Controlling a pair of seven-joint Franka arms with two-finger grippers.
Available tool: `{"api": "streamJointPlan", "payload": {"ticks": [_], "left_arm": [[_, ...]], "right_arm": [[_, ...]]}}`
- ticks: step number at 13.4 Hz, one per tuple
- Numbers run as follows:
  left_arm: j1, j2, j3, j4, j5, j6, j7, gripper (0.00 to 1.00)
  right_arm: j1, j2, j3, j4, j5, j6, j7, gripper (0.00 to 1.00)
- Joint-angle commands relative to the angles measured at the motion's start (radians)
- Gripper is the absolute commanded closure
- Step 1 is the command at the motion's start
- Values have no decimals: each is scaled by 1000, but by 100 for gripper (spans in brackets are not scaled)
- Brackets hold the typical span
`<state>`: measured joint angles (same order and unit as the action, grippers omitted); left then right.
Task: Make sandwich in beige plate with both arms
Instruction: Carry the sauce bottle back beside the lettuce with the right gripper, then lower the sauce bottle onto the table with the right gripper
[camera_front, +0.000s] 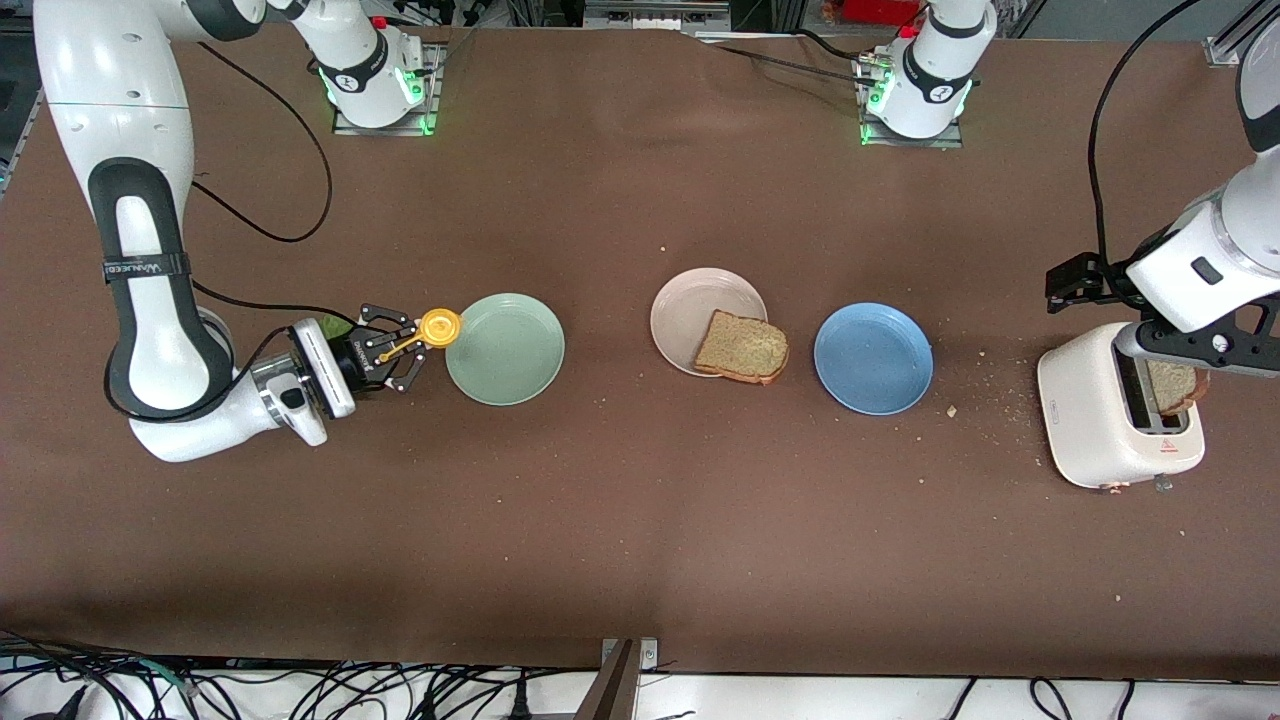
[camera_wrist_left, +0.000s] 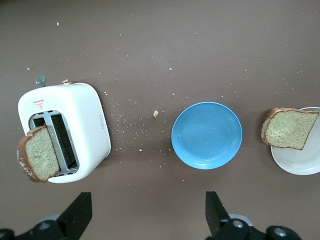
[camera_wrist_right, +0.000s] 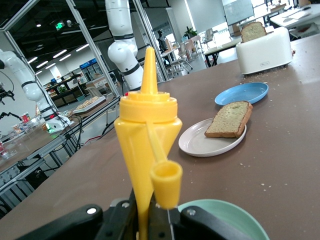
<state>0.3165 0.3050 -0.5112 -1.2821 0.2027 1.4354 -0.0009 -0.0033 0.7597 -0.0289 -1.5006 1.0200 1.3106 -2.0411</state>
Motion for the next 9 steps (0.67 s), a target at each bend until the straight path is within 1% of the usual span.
{"api": "streamJointPlan", "payload": {"ticks": [1, 2, 4, 6, 9], "left_arm": [[6, -14, -4, 0, 18, -13, -7, 0], [6, -14, -4, 0, 18, -13, -7, 0], [6, -14, -4, 0, 18, -13, -7, 0], [6, -14, -4, 0, 18, -13, -7, 0], [6, -14, -4, 0, 18, -13, -7, 0]], "right_arm": [[-47, -31, 7, -95, -55, -14, -178, 100], [-63, -5, 7, -95, -63, -16, -245, 100], [-86, 32, 7, -96, -66, -39, -319, 100], [-112, 55, 7, -95, -101, -40, -381, 100], [-152, 125, 14, -86, -107, -56, -458, 100]]}}
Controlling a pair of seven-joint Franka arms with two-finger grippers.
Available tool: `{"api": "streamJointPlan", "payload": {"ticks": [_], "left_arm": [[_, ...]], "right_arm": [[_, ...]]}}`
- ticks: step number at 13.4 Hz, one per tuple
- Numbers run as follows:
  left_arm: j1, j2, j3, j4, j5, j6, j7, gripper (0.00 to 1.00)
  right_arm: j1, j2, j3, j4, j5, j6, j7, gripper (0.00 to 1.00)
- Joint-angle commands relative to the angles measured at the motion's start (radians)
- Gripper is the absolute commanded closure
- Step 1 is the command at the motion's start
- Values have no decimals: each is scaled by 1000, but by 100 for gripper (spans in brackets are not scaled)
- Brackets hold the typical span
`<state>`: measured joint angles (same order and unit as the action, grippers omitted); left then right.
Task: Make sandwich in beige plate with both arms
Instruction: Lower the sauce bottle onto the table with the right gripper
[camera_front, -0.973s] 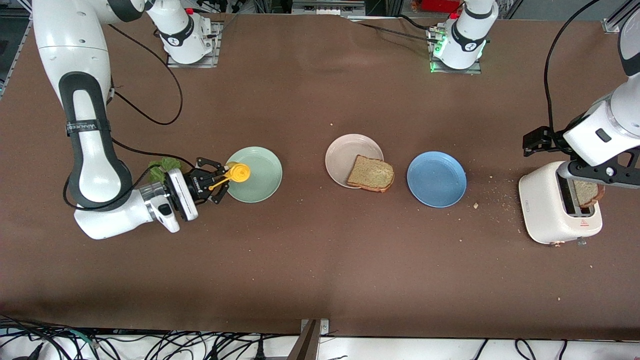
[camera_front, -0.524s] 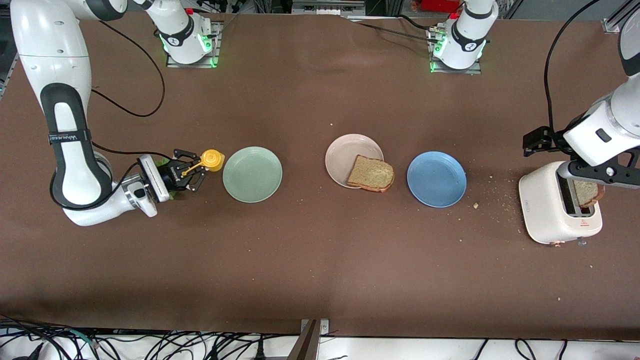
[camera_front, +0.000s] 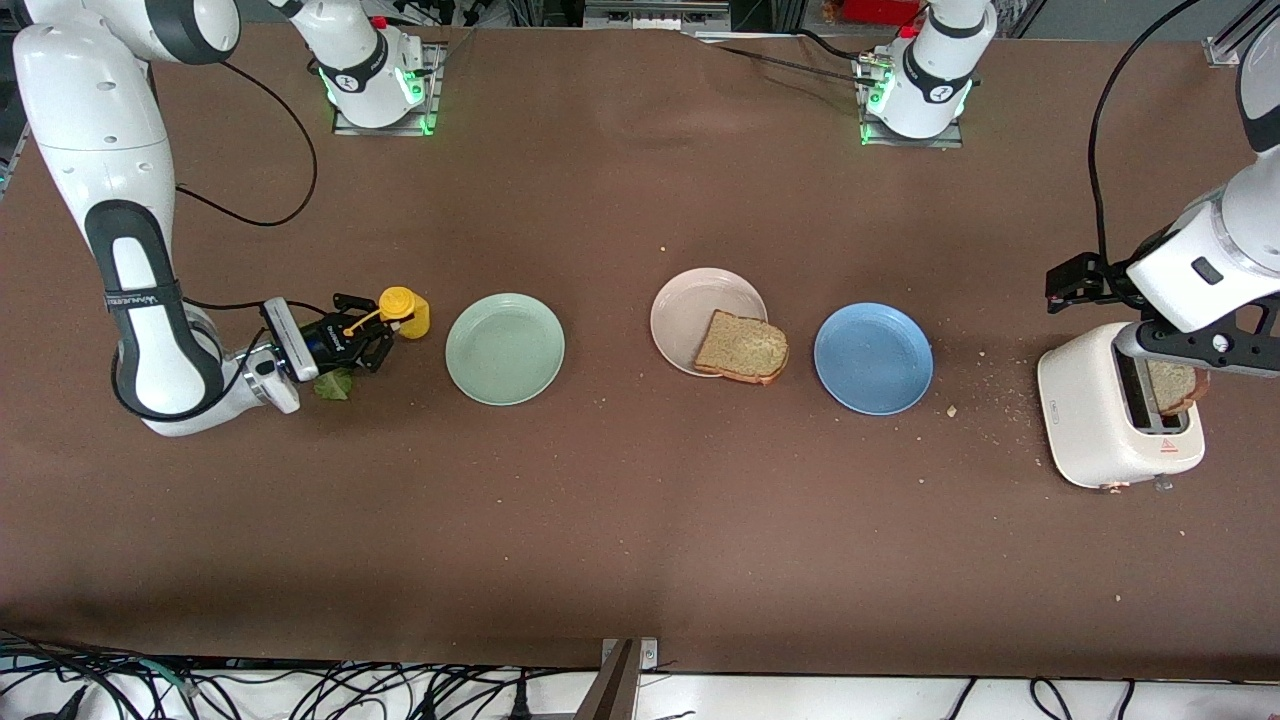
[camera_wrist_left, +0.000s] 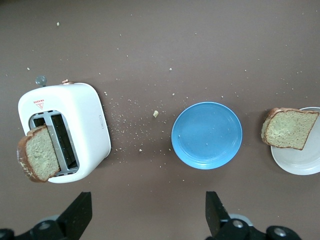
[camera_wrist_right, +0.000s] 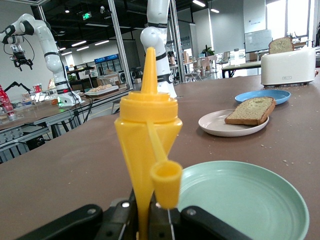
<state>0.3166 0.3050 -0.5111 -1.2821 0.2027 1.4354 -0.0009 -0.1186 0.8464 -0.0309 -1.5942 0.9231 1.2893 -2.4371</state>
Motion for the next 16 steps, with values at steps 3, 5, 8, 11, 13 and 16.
{"api": "streamJointPlan", "payload": {"ticks": [3, 5, 8, 11, 13, 16], "left_arm": [[6, -14, -4, 0, 18, -13, -7, 0], [7, -14, -4, 0, 18, -13, -7, 0], [6, -14, -4, 0, 18, -13, -7, 0], [7, -14, -4, 0, 18, -13, -7, 0], [7, -14, -4, 0, 18, -13, -7, 0], [7, -14, -4, 0, 18, -13, -7, 0]], "right_arm": [[-39, 63, 16, 10, -7, -25, -94, 100], [-39, 72, 17, 22, -6, -21, -111, 100], [-42, 140, 17, 100, -9, -22, -146, 100], [-49, 132, 13, 103, -26, -22, -125, 82], [-49, 129, 11, 105, -26, -25, -70, 1], [-47, 120, 11, 204, -99, -33, -22, 0]]}}
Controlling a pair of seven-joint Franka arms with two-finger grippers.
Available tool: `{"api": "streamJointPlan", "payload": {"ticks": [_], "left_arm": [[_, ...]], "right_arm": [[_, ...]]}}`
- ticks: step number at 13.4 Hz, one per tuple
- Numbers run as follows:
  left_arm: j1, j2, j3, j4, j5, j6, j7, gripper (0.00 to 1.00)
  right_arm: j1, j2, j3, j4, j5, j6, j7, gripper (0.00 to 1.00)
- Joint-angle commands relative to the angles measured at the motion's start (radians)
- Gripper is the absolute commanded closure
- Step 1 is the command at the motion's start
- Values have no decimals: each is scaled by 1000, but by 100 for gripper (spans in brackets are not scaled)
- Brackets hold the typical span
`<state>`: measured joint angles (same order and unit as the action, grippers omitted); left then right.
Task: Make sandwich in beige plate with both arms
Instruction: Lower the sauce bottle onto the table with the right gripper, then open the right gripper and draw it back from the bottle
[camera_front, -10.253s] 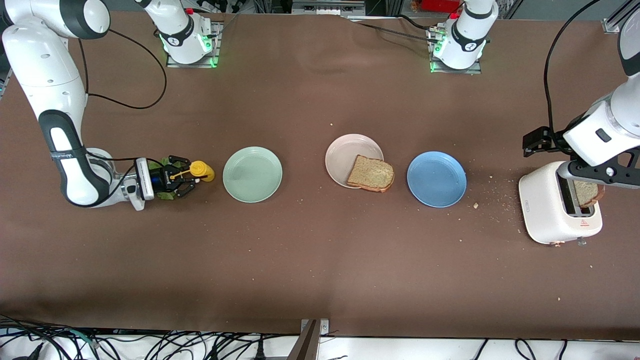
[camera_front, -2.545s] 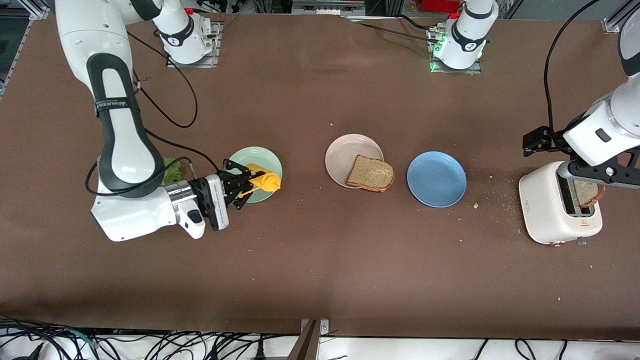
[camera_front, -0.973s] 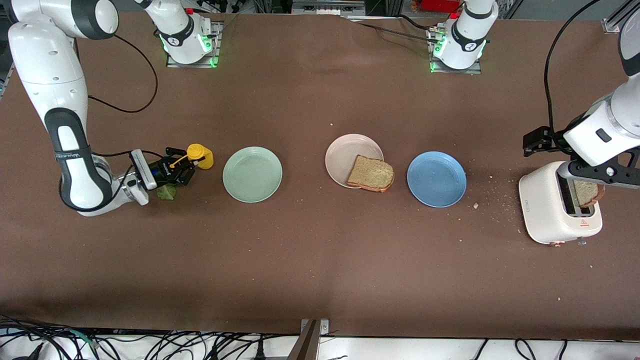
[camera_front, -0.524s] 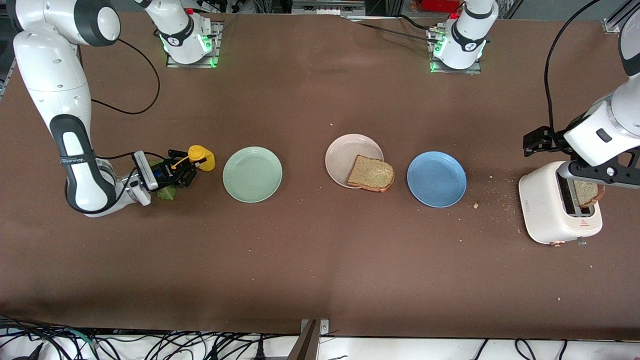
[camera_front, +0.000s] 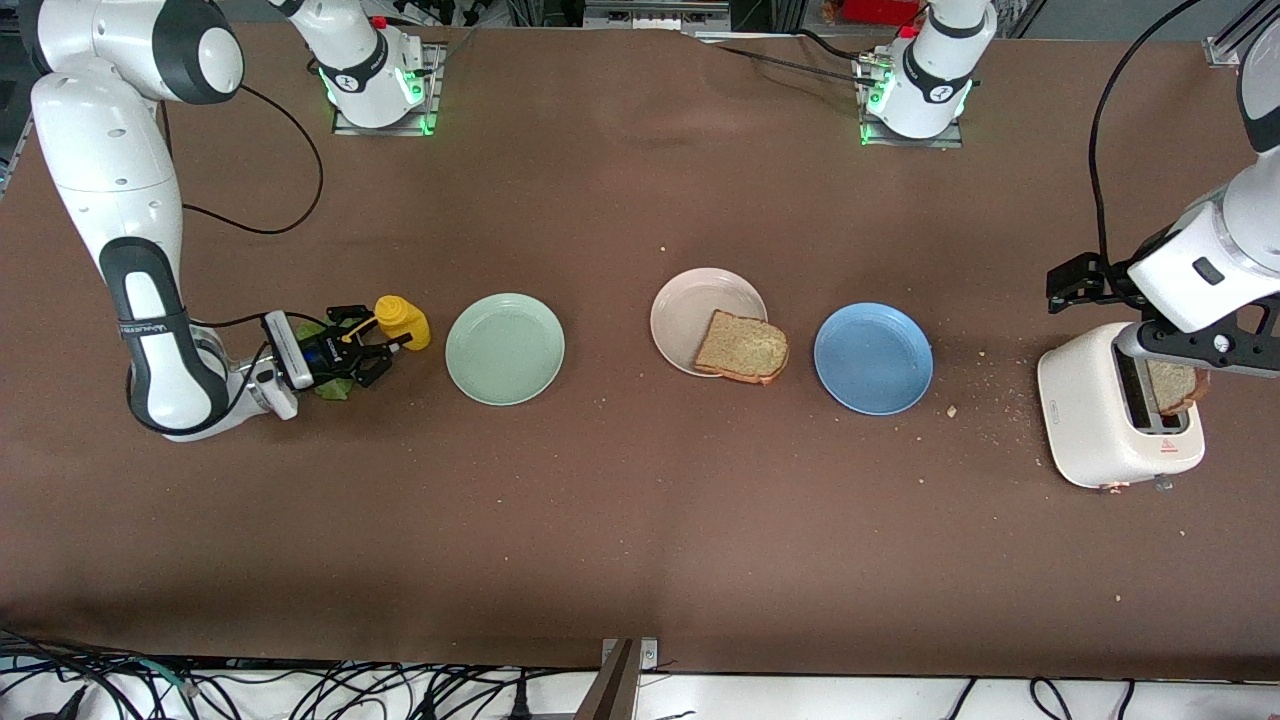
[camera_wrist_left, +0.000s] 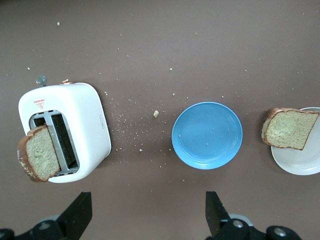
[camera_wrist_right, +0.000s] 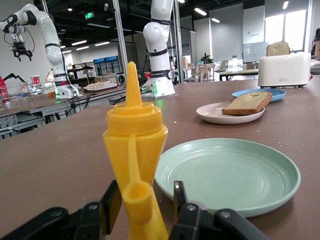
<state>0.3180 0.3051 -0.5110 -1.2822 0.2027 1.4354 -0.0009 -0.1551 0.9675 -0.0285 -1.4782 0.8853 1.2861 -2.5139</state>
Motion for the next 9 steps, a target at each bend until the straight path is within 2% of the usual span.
{"api": "streamJointPlan", "payload": {"ticks": [1, 3, 5, 7, 9], "left_arm": [[6, -14, -4, 0, 18, -13, -7, 0], [6, -14, -4, 0, 18, -13, -7, 0], [6, -14, -4, 0, 18, -13, -7, 0], [6, -14, -4, 0, 18, -13, -7, 0], [6, -14, -4, 0, 18, -13, -7, 0]], "right_arm": [[-15, -16, 5, 143, -104, -34, 94, 0], [-24, -30, 4, 255, -170, -56, 177, 0], [-26, -61, -2, 363, -254, -59, 379, 0], [-23, -131, -4, 372, -293, 1, 576, 0], [3, -212, -5, 371, -400, 85, 814, 0]]}}
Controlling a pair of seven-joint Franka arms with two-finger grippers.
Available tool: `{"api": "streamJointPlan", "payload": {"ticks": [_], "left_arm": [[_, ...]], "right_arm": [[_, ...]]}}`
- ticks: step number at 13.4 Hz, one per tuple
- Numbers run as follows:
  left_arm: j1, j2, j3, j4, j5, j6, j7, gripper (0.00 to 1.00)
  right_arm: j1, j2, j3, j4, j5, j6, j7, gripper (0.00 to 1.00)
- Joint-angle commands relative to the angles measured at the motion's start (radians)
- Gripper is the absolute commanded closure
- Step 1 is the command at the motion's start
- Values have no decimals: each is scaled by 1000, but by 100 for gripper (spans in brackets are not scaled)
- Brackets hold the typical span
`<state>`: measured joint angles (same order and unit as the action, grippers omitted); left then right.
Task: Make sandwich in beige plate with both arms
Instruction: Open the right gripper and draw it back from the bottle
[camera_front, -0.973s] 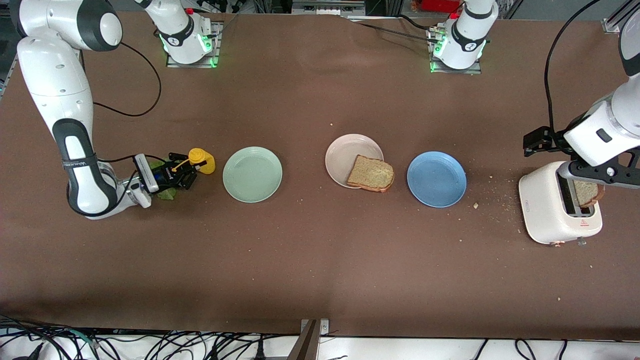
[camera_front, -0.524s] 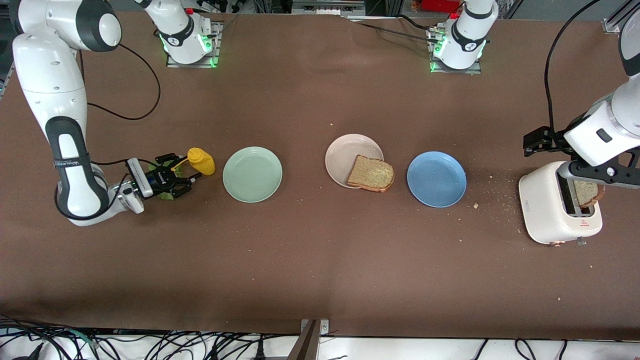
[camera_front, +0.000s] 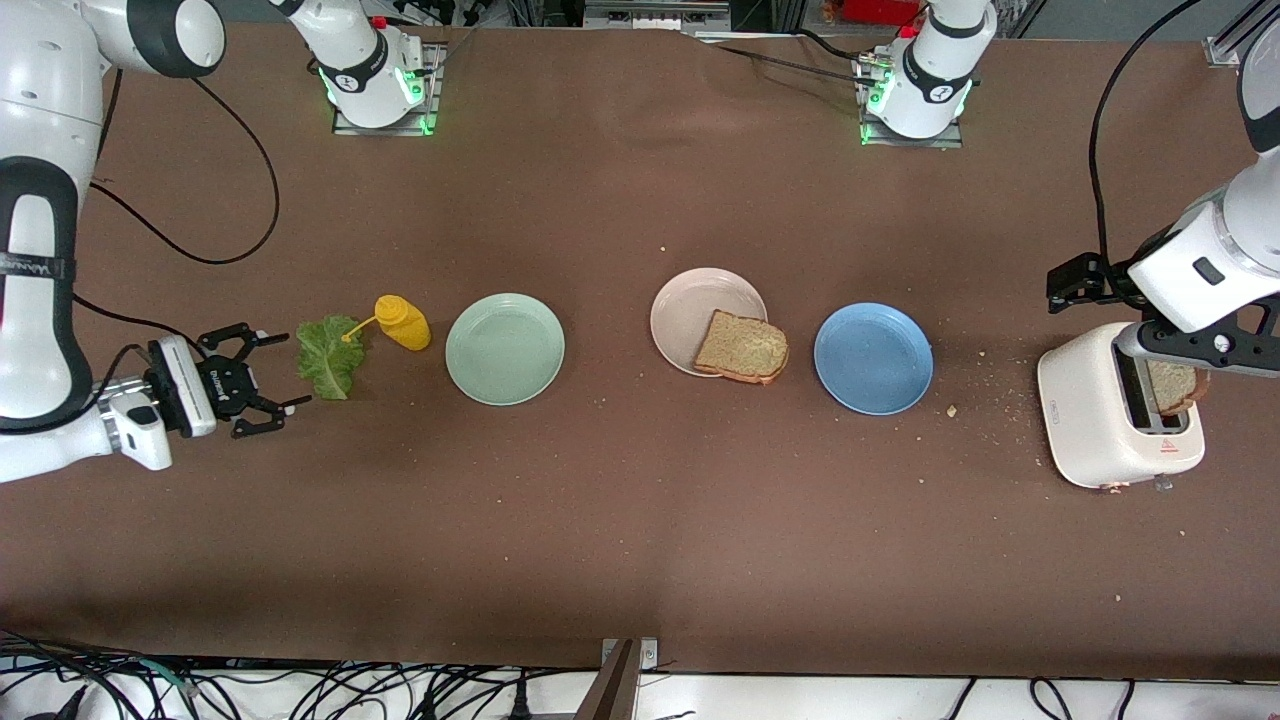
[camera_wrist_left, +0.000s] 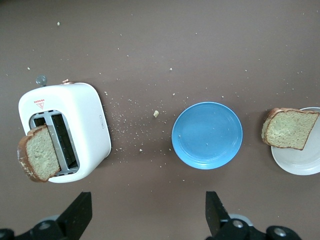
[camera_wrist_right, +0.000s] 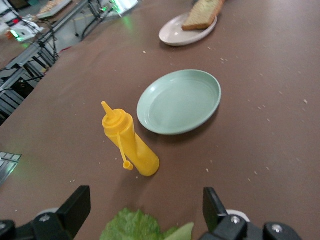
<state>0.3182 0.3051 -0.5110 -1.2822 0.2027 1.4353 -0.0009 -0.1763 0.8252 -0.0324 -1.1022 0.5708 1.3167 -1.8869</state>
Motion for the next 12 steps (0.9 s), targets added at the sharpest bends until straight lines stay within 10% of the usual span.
{"api": "streamJointPlan", "payload": {"ticks": [1, 12], "left_arm": [[5, -14, -4, 0, 18, -13, -7, 0], [5, -14, -4, 0, 18, -13, -7, 0]], "right_arm": [[43, -107, 2, -5, -153, 82, 316, 0], [130, -371, 94, -442, -621, 492, 1483, 0]]}}
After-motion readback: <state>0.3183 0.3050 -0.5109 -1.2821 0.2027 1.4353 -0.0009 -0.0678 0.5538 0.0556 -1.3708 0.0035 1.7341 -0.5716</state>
